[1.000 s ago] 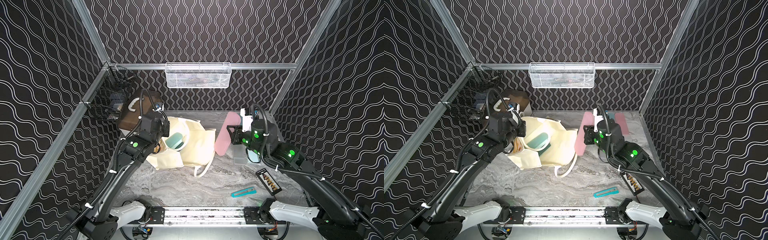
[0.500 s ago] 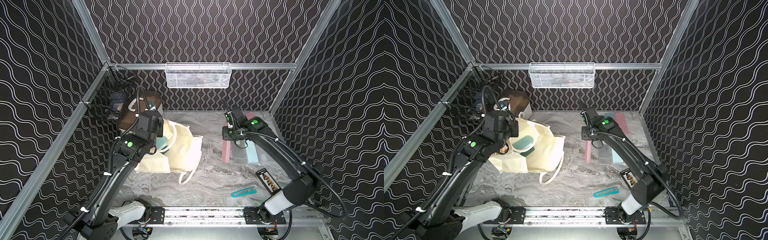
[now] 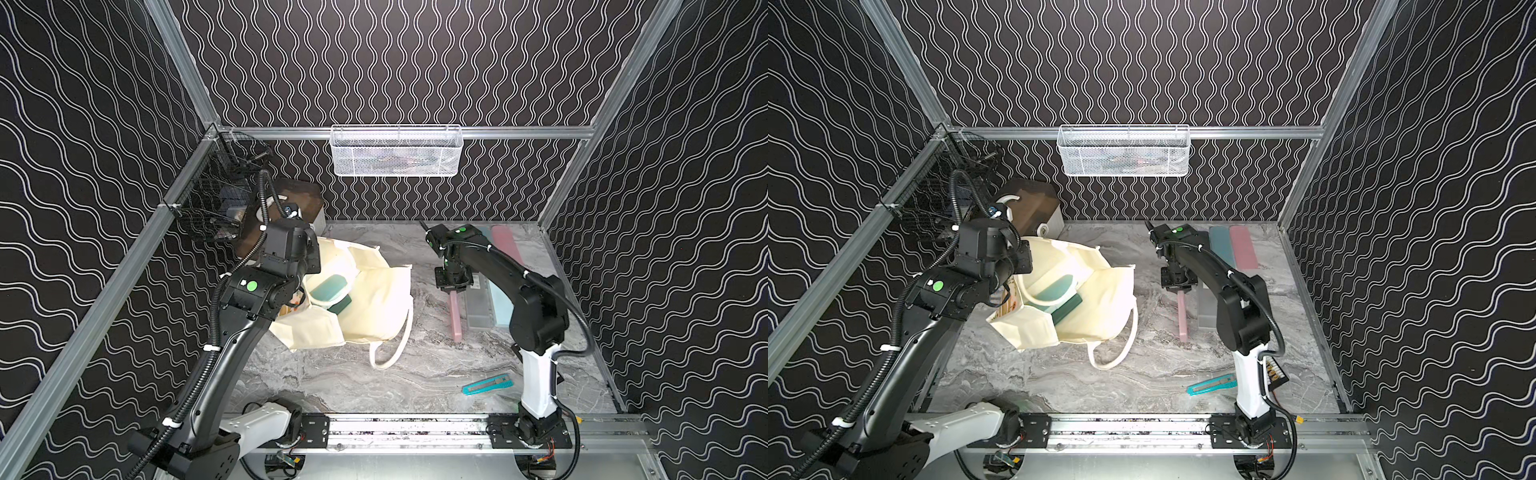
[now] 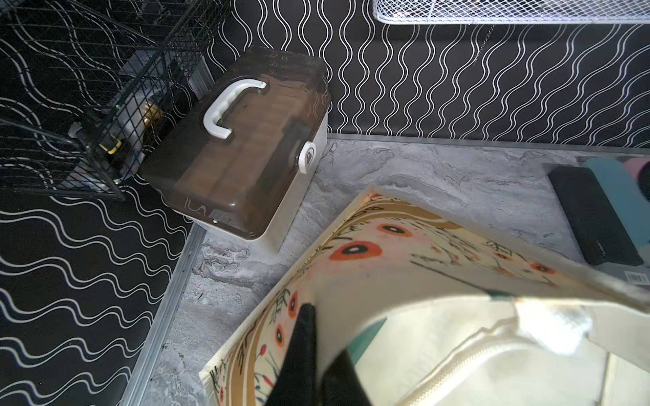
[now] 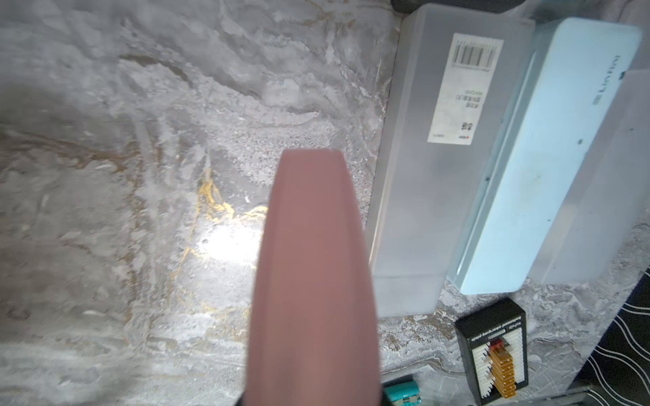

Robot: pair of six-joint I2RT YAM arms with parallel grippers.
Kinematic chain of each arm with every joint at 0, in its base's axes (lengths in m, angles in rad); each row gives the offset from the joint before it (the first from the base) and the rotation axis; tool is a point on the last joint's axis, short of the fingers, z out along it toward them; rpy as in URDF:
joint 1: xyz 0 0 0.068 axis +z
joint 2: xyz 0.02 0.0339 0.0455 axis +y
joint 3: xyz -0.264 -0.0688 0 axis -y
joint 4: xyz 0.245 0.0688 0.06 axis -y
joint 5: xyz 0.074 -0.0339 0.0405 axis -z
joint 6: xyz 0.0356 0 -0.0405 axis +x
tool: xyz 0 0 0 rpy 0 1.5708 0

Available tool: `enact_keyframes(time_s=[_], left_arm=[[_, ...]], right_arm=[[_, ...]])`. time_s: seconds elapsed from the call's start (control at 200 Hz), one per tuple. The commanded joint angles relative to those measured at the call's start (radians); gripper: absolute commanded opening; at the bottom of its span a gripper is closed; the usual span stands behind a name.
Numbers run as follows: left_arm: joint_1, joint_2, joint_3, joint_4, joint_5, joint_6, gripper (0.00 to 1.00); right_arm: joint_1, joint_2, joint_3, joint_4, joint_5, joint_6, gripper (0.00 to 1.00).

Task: Take out the pencil case from the canvas bag
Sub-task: Place the pencil case at the center of the board.

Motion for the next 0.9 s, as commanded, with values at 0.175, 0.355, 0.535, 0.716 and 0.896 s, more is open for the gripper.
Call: enact_keyframes(time_s=[0.175,0.355,0.535,0.716,0.896], left_arm=[[0.02,-0.032,-0.025,0.054,-0.006,-0.026,0.0],[0.026,-0.031,-0.032,0.056,0.006,-0.032,0.0],[0.031,-0.025,-0.043,0.058,0.03,-0.044,0.0],[0.033,-0.023,-0.053,0.059,0.04,-0.043,0.0],[0.034,-0.019,-0.052,0.06,0.047,-0.029,0.0]], right_arm=[[-0.008,0.166,0.119,-0.125,0.111,0.043,0.19],[-0.007,0.201,0.149,-0.127,0.099,0.055,0.39],[0.004,0.176,0.15,-0.099,0.054,0.059,0.56],[0.012,0.096,0.088,-0.017,-0.022,0.049,0.65],[0.012,-0.106,-0.11,0.19,-0.114,0.024,0.68]])
